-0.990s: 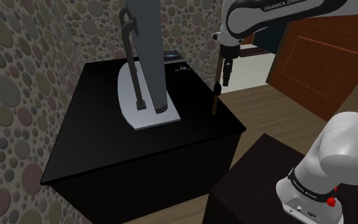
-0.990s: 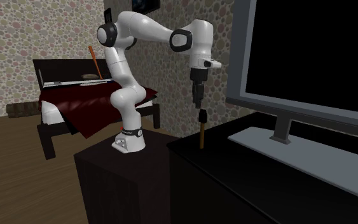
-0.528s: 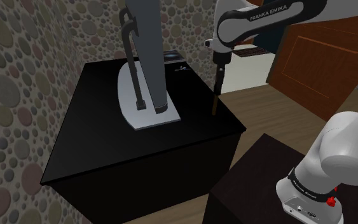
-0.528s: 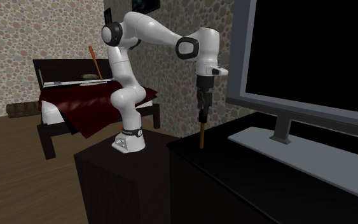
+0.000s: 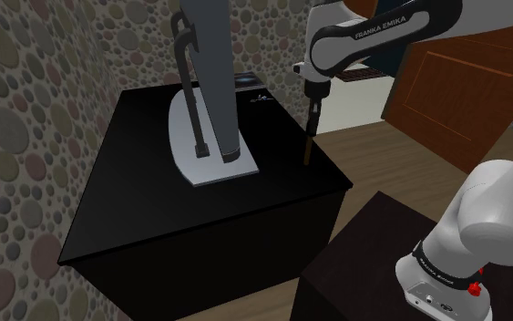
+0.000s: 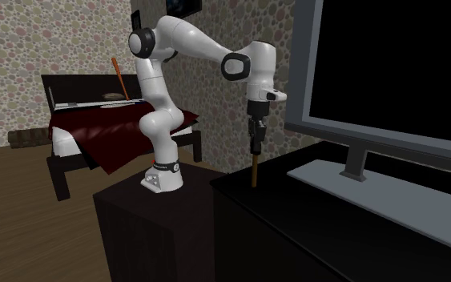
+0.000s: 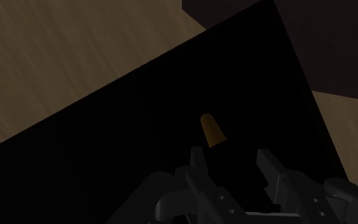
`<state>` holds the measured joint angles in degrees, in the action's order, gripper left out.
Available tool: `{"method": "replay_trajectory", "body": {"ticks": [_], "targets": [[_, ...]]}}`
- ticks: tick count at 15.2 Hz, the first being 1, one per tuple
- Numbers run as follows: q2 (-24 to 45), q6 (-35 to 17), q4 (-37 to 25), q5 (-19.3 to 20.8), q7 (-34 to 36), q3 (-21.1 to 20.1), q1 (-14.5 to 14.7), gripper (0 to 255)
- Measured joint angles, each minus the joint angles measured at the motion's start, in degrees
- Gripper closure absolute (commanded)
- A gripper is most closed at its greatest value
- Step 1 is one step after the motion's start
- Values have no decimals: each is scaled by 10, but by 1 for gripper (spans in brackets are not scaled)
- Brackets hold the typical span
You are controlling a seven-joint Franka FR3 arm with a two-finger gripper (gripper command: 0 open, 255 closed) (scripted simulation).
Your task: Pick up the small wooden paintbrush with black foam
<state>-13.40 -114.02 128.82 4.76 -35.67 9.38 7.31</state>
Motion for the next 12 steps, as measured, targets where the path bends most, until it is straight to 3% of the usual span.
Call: {"method": "replay_trajectory", "body": {"ticks": [6,12], "targets": [[0,0,0,0,0,0,0,255],[-10,38,-28,0,-1,-1,0,255]]}}
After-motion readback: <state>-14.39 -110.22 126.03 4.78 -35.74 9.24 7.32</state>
